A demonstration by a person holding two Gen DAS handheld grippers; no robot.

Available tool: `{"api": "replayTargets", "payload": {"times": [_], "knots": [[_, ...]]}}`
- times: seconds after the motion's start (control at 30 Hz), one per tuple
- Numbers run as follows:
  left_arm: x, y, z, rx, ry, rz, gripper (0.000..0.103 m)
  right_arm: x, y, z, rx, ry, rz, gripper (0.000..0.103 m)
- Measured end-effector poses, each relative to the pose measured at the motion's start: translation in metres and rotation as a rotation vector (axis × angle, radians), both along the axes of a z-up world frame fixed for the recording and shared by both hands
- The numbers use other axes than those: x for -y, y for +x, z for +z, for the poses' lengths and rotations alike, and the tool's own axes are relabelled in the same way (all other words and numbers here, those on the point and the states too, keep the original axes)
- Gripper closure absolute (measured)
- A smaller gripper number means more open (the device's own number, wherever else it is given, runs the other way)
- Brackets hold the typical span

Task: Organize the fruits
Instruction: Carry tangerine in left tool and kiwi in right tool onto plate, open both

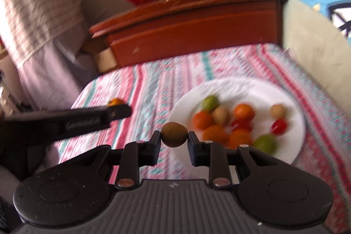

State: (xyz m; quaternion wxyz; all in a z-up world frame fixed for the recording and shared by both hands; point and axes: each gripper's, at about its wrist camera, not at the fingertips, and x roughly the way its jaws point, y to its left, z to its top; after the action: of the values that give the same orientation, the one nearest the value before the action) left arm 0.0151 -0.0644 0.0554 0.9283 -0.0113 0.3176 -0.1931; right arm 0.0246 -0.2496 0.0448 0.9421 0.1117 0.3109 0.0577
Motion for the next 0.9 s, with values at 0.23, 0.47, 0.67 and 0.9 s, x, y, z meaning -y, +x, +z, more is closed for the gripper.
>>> {"api": "replayTargets", "payload": {"times": [0.23, 0.47, 0.67, 0.9], "knots": [[0.028, 0.014, -0.001, -0.003, -0.031, -0.052, 0.075, 0.044, 0.005, 0.006, 0.019, -0.004, -0.157, 0.076], [0.045, 0.027, -0.017, -0.044, -0.012, -0.068, 0.075, 0.066, 0.011, -0.005, -0.033, 0.054, -0.242, 0.076], [0.054, 0.031, -0.024, -0.074, 0.002, -0.083, 0.075, 0.069, 0.012, -0.011, -0.068, 0.059, -0.265, 0.074], [0.061, 0.028, -0.014, -0.069, 0.015, -0.093, 0.071, 0.069, 0.012, -0.006, -0.073, 0.068, -0.284, 0.071]]}}
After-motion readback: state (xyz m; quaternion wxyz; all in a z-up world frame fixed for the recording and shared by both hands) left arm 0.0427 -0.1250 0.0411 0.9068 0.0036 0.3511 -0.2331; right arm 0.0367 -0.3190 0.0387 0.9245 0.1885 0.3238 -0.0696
